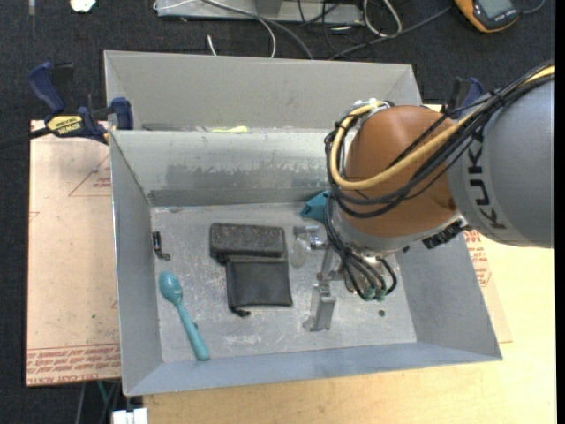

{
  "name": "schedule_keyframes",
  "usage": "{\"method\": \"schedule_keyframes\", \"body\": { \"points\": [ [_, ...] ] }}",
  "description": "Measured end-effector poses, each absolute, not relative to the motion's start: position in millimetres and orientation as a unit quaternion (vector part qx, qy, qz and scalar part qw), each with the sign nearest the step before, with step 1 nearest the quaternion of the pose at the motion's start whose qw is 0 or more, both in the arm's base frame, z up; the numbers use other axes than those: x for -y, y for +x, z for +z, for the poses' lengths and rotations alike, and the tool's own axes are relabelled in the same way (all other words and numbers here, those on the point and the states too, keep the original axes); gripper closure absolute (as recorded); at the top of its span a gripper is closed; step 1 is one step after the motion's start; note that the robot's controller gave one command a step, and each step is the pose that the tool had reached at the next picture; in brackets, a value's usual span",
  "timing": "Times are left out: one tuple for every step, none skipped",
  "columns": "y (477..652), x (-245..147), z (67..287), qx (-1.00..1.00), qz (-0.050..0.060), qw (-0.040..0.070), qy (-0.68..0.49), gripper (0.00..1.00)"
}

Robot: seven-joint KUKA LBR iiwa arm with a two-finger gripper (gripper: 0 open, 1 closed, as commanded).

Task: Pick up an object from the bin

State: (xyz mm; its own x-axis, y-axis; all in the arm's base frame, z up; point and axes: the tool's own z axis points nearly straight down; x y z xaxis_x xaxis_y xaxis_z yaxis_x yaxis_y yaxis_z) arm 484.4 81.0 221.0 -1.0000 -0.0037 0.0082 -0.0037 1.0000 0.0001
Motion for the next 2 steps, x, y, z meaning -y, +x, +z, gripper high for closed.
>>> {"method": "schedule_keyframes", "body": {
  "points": [
    [485.9, -80, 225, 1.000, 0.000, 0.000, 0.000, 0.00],
    [530.5, -109, 305, 1.000, -0.001, -0.001, 0.001, 0.00]
  ]
}}
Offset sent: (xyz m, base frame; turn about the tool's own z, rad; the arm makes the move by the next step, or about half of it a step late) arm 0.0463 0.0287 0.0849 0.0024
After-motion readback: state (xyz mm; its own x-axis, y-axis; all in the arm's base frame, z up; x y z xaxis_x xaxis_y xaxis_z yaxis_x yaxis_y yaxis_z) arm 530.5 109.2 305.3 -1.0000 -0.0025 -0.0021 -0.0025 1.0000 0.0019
